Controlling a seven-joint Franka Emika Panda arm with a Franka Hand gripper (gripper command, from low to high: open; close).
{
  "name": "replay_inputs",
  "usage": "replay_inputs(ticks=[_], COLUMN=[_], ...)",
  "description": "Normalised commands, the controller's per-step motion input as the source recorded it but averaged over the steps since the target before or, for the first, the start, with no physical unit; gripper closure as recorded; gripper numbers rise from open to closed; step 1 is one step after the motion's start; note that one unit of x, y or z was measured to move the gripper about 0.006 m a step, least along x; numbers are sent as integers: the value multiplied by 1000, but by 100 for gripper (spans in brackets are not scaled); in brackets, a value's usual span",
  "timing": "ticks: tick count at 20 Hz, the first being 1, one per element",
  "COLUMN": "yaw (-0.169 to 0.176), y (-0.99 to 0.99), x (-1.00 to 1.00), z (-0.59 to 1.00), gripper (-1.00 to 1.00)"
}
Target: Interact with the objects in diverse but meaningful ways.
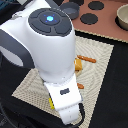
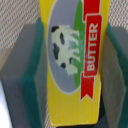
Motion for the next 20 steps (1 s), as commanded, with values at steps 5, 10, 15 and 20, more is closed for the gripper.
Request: replay_inputs(ticks=[5, 10, 15, 20], yaw=[0, 0, 0, 0], y=[86, 203, 263, 276], x=[-835, -1000, -1000, -1000], z=[303, 199, -21, -163], gripper=[100, 100, 100, 100])
